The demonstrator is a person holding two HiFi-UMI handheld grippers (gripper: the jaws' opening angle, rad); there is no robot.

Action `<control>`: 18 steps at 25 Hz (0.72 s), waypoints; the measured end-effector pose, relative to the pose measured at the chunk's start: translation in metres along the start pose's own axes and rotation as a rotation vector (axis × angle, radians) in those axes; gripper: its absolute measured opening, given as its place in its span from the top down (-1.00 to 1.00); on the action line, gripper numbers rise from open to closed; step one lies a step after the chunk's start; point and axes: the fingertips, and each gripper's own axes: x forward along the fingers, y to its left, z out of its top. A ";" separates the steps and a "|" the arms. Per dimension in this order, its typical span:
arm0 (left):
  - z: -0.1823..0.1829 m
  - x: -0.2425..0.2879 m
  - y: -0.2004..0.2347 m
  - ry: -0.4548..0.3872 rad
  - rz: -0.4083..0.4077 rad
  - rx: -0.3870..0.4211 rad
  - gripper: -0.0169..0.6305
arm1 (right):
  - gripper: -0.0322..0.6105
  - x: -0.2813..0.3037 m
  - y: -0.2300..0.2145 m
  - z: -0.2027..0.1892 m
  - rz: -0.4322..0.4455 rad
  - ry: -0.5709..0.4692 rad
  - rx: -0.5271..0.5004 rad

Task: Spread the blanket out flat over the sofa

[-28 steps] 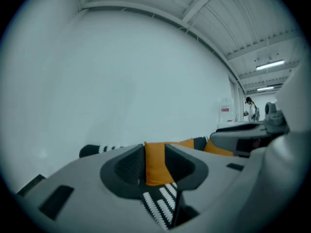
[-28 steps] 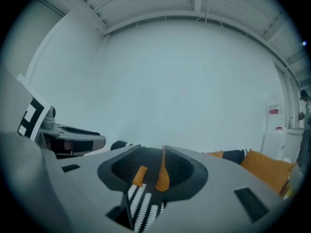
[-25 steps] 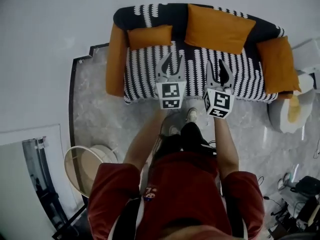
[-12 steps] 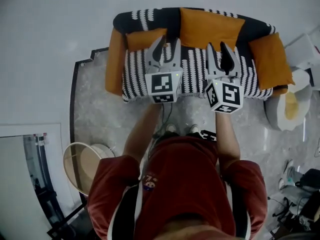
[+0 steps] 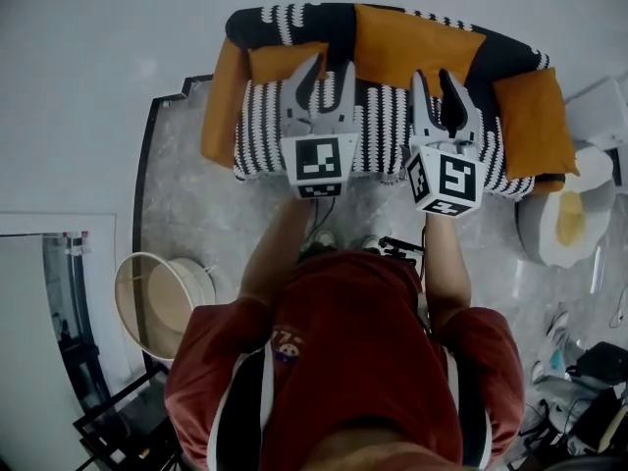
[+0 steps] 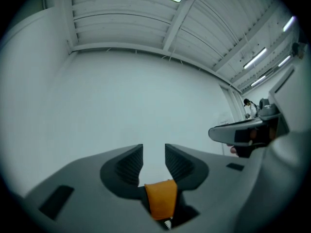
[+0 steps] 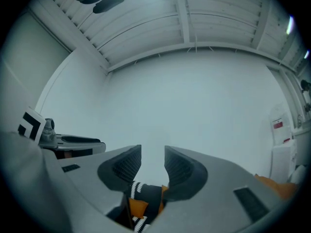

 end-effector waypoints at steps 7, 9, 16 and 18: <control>-0.002 0.010 -0.010 0.010 -0.014 0.000 0.59 | 0.59 0.004 -0.005 -0.009 0.037 0.012 0.021; 0.001 0.011 -0.013 -0.003 -0.020 0.001 0.67 | 0.69 0.003 -0.005 -0.010 0.046 0.007 0.028; 0.005 0.011 -0.032 -0.023 -0.082 -0.023 0.90 | 0.86 -0.003 -0.006 -0.018 0.056 0.032 0.004; 0.007 0.011 -0.033 -0.029 -0.085 -0.030 0.90 | 0.86 -0.003 -0.004 -0.018 0.053 0.041 -0.022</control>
